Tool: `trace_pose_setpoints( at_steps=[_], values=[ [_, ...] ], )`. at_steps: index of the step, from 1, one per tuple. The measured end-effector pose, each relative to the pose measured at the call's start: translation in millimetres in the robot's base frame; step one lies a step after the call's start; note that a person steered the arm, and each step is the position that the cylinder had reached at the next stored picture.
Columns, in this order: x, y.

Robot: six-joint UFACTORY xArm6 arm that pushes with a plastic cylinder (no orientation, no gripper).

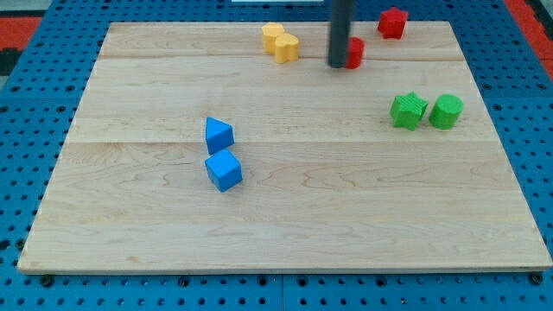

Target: Slide the red star a bit left

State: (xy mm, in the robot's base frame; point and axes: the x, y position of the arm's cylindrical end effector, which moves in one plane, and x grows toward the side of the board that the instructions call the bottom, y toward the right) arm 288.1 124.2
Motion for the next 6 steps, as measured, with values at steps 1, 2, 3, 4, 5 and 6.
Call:
trace_pose_setpoints(
  at_steps=[1, 2, 3, 4, 5, 6],
  values=[
    [-12.0, 27.5],
    [-0.3, 63.2],
    [-26.2, 173.4],
    [-93.5, 220.2],
    [-96.9, 213.8],
    [-97.1, 107.7]
  ],
)
